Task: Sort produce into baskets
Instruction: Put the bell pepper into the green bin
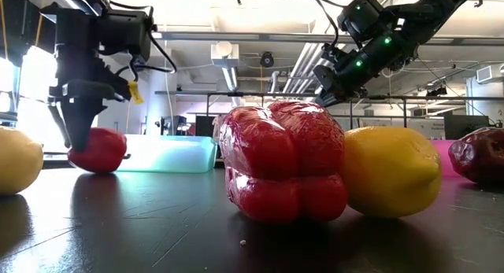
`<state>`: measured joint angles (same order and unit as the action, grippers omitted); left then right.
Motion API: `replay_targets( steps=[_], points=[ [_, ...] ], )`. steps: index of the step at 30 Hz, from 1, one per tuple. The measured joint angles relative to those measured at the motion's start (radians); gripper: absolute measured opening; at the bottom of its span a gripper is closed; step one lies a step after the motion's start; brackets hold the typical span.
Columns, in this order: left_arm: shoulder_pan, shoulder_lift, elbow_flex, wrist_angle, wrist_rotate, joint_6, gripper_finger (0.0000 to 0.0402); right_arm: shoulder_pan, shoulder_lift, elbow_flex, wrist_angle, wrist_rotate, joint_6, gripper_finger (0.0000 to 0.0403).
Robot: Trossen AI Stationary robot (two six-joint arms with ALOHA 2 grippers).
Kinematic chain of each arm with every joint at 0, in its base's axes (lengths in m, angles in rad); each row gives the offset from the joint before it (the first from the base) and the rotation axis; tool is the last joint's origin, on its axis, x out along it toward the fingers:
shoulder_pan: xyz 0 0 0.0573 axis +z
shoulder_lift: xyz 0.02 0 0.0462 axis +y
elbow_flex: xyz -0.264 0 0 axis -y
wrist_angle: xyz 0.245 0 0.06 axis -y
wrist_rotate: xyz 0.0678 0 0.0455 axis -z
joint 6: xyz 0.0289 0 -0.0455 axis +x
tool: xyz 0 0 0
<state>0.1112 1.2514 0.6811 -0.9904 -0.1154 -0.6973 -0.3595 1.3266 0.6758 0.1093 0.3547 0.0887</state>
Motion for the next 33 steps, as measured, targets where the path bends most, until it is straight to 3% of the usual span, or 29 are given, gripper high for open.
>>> replay_targets(
  steps=[9, 16, 22, 27, 33],
  points=[
    [-0.039, -0.01, 0.0, -0.001, 0.037, 0.018, 0.0188, 0.0, 0.0, 0.0, 0.0, -0.025, 0.0, 0.0],
    [-0.098, -0.067, 0.004, -0.006, 0.092, -0.034, 0.0186, 0.0, 0.0, 0.0, 0.0, -0.026, 0.0, 0.0],
    [-0.124, -0.112, 0.111, -0.035, 0.13, -0.043, 0.0186, 0.0, 0.0, 0.0, 0.0, -0.026, 0.0, 0.0],
    [-0.026, -0.106, 0.236, -0.03, 0.045, 0.067, 0.0186, 0.0, 0.0, 0.0, 0.008, -0.027, 0.0, 0.0],
    [0.233, -0.072, 0.286, -0.004, 0.008, 0.218, 0.0186, 0.0, 0.0, 0.0, 0.008, -0.034, 0.008, 0.0]
  ],
)
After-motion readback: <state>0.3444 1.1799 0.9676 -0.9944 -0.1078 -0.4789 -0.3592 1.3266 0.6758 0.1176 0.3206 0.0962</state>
